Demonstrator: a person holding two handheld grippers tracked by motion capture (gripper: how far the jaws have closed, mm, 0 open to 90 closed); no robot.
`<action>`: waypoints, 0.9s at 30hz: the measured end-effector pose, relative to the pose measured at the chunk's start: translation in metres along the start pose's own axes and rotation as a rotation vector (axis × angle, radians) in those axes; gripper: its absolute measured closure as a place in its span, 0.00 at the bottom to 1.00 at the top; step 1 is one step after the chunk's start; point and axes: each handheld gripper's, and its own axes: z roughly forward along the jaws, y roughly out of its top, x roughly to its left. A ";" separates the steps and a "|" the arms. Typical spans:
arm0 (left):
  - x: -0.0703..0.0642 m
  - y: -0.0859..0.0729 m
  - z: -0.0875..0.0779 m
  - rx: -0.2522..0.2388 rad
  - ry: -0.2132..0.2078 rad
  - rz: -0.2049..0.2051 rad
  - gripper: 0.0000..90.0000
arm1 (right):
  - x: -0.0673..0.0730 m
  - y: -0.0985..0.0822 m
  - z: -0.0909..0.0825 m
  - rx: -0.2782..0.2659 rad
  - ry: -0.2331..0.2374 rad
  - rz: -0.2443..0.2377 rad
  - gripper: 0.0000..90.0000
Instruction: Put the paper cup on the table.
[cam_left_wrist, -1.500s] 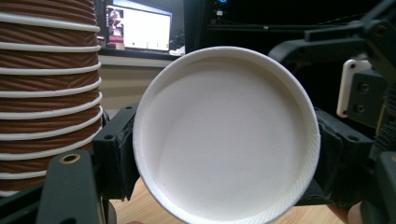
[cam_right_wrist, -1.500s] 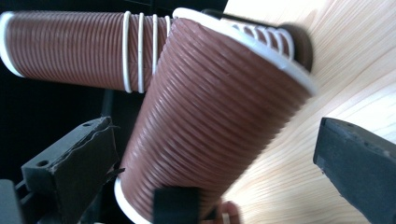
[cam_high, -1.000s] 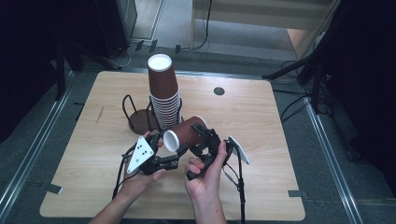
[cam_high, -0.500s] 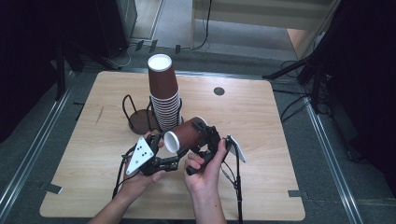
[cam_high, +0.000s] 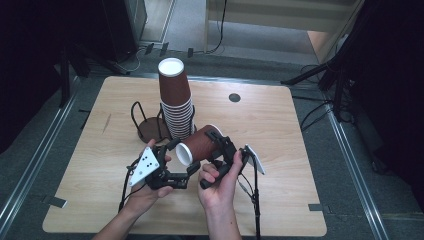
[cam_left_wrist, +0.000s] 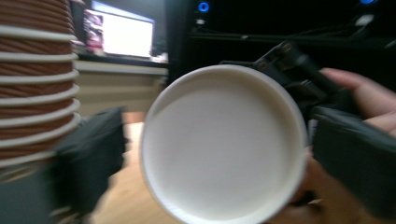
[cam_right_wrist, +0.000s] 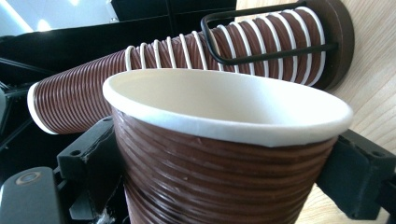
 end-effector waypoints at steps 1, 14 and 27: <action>0.000 0.001 -0.001 0.007 0.011 0.001 0.00 | 0.000 0.000 0.000 -0.003 0.001 -0.006 0.12; 0.009 -0.004 -0.009 0.082 0.084 -0.056 0.00 | 0.009 0.014 -0.004 -0.035 0.026 -0.153 0.13; 0.027 -0.014 -0.041 0.124 0.164 -0.057 0.00 | 0.023 0.021 -0.016 -0.118 0.081 -0.372 0.13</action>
